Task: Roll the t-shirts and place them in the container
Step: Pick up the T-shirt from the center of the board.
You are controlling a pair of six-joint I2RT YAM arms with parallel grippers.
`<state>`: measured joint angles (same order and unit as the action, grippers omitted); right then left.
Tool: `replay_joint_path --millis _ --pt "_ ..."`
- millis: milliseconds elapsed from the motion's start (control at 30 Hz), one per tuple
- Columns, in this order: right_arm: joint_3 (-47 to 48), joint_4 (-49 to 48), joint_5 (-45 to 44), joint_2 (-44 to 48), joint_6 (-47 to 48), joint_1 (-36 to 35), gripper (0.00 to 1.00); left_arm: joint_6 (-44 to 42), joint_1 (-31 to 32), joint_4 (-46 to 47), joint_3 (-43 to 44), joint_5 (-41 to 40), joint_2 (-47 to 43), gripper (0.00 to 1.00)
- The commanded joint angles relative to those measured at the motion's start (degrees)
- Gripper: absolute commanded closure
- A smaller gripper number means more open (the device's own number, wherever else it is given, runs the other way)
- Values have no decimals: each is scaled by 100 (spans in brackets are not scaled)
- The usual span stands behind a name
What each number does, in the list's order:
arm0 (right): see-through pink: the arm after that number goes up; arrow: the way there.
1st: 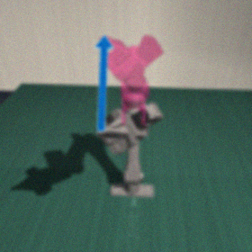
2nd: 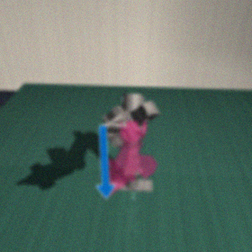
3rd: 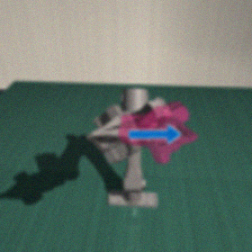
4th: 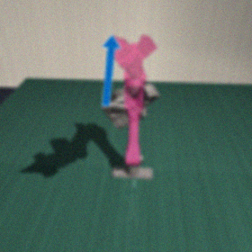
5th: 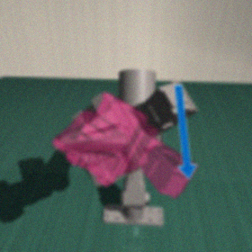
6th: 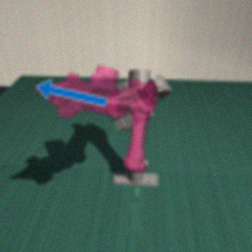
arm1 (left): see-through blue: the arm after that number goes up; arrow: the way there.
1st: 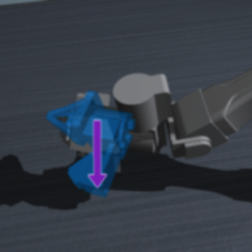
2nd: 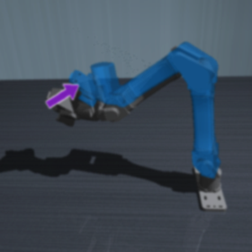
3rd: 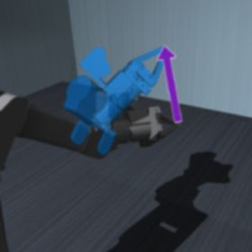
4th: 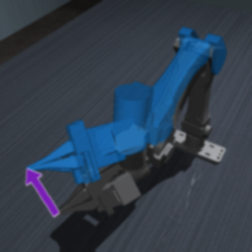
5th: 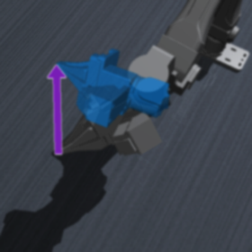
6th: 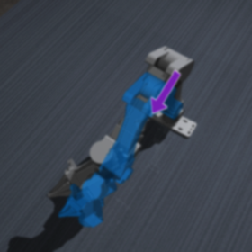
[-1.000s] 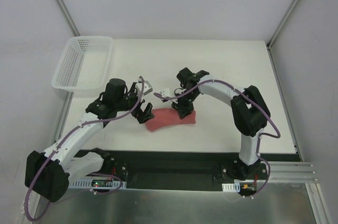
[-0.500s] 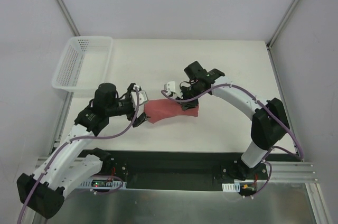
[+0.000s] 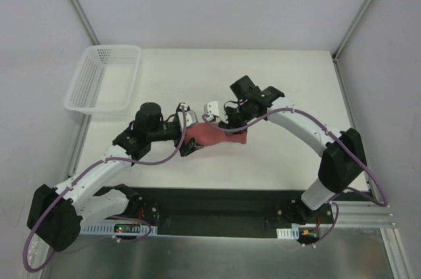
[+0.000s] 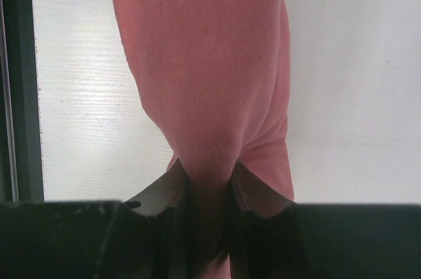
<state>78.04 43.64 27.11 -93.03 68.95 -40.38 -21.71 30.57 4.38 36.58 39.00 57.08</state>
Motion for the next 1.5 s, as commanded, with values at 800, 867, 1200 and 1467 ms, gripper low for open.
replay_joint_path --millis 800,867,1200,1467 --pt "502 -417 163 646 -373 -356 98 -263 389 441 95 29 646 1" --pt "502 -435 232 664 -426 -356 98 -289 389 441 86 -85 690 1" --pt "449 -645 260 699 -663 -409 98 -719 389 222 60 -218 822 54" --pt "449 -1103 -170 673 -1277 -392 85 -773 389 -192 200 98 814 100"
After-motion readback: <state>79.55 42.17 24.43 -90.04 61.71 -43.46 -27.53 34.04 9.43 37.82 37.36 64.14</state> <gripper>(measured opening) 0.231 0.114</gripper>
